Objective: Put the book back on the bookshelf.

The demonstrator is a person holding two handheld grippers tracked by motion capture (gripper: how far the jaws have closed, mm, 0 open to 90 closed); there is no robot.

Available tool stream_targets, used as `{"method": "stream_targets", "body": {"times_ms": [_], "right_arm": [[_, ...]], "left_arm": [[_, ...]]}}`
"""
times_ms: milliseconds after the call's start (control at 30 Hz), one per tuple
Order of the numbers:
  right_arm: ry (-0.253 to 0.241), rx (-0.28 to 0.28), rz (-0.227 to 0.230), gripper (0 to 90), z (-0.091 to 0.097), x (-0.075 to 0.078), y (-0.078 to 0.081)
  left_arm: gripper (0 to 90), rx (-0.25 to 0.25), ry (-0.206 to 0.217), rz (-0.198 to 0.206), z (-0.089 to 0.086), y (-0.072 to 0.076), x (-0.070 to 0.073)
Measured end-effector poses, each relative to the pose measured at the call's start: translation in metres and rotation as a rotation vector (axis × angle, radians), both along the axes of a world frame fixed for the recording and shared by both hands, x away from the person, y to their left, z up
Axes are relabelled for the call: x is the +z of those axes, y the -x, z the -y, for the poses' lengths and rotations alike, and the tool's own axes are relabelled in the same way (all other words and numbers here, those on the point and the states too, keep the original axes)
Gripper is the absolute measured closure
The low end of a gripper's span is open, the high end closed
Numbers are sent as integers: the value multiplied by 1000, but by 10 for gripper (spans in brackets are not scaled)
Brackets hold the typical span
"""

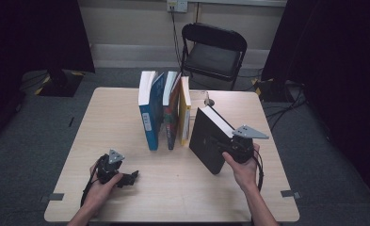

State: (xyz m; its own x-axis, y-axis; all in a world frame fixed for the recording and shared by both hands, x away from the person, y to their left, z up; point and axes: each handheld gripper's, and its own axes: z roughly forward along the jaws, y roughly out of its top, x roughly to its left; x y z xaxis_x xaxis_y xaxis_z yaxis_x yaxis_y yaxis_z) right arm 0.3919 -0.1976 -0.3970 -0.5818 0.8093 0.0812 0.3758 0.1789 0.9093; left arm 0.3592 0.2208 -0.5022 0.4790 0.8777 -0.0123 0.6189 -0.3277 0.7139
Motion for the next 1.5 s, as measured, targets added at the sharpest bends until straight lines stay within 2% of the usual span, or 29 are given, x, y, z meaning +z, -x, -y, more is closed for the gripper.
{"method": "stream_targets", "body": {"times_ms": [200, 267, 433, 500, 567, 833, 1033, 1100, 1133, 1167, 1433, 1500], "right_arm": [[32, 16, -68, 496, -1, 10, -1], [22, 26, -87, 475, 0, 18, -1], [72, 40, -132, 462, -6, 38, -4], [78, 31, -122, 477, -8, 46, -3], [87, 40, -154, 469, -10, 51, -6], [152, 34, -218, 484, -17, 60, -14], [210, 48, -301, 481, -23, 70, -24], [225, 56, -339, 479, -25, 73, -29], [230, 54, -354, 479, -26, 74, -32], [240, 53, -374, 477, -28, 75, -34], [295, 68, -528, 455, -40, 79, -56], [339, 72, -563, 460, -44, 79, -59]], "left_arm": [[0, -2, -3, -2, 1, -1, 0], [0, 2, 2, 1, 1, -1, 0], [0, 2, 7, -2, 2, -1, 0], [0, 2, 7, -2, 2, -1, 0], [0, 2, 7, -2, 2, -1, 0], [0, 3, 6, -2, 2, -1, 0], [0, 4, 5, -2, 2, -1, 0], [0, 20, 24, 7, 4, -1, -1], [0, 18, 23, 6, 4, -1, -1], [0, 0, 1, 0, 2, -2, 0], [0, -3, 2, -1, 3, -3, 0], [0, -3, 2, -1, 3, -3, 0]]}}
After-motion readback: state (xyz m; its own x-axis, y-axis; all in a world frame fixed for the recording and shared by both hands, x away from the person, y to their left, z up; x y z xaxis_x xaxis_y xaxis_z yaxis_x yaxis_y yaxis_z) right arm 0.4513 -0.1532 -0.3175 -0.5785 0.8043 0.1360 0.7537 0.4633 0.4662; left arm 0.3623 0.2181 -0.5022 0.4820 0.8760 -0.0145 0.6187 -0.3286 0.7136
